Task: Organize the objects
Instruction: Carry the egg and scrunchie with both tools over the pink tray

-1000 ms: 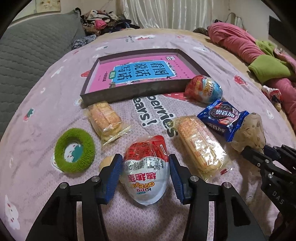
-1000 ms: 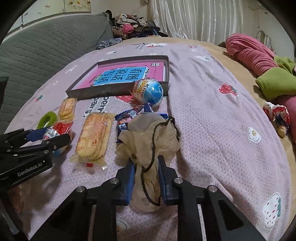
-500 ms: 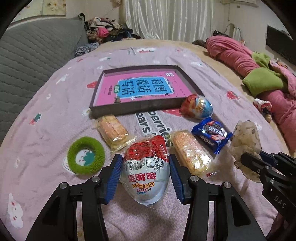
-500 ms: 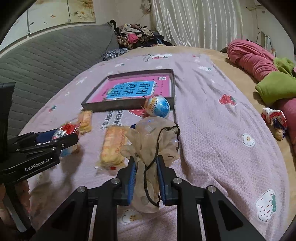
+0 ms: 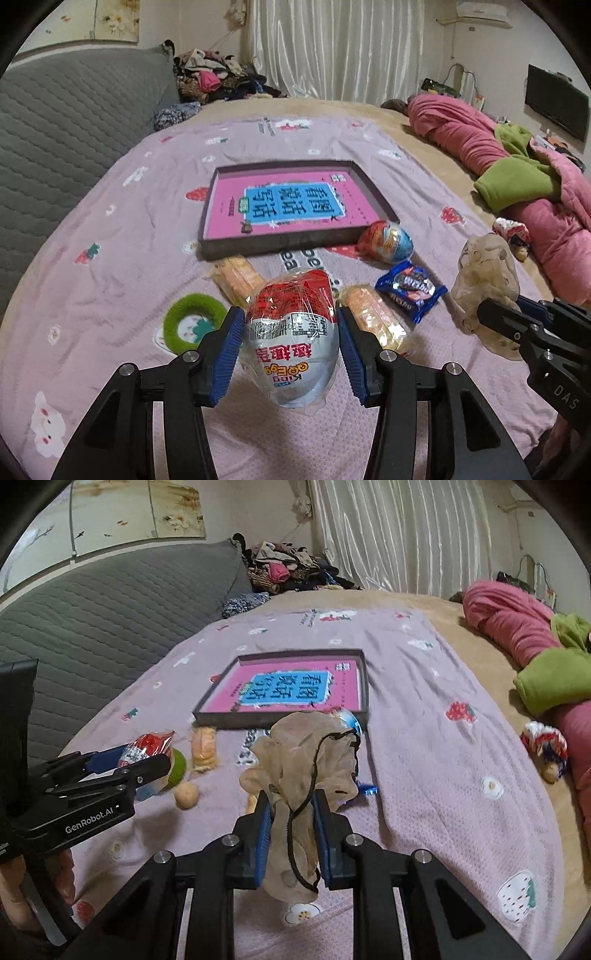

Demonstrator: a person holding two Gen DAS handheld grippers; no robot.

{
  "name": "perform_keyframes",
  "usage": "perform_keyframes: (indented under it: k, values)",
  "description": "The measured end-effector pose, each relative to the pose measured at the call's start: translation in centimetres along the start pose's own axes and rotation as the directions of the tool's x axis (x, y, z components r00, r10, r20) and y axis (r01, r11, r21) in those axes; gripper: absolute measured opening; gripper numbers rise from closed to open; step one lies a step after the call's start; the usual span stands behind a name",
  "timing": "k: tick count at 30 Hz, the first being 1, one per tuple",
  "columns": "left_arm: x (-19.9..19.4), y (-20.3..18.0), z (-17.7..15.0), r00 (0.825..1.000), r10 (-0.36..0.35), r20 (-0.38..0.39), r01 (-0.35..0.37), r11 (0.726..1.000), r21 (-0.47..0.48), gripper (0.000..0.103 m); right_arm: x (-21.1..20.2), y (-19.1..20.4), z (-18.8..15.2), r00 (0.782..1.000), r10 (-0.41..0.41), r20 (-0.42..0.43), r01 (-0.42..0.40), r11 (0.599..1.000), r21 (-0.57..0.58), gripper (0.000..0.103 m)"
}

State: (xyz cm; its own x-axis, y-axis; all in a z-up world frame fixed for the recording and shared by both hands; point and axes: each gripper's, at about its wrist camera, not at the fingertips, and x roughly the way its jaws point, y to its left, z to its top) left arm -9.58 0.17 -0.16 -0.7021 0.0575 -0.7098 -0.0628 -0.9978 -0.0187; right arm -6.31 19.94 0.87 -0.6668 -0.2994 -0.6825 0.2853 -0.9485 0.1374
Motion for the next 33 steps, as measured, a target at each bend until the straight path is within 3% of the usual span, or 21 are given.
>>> perform_keyframes:
  k: [19,33]
  values:
    - [-4.0,1.7,5.8,0.994,-0.003,0.112,0.003,1.0,-0.003,0.052,-2.6,3.5,6.0,0.995,-0.001,0.105,0.009,0.996,-0.084,0.022]
    - [-2.1,3.5,10.0,0.99,0.028,0.138,-0.024,0.999,-0.026,0.052,-0.9,4.4,10.7,0.99,-0.001,0.14,0.017,0.994,-0.113,0.022]
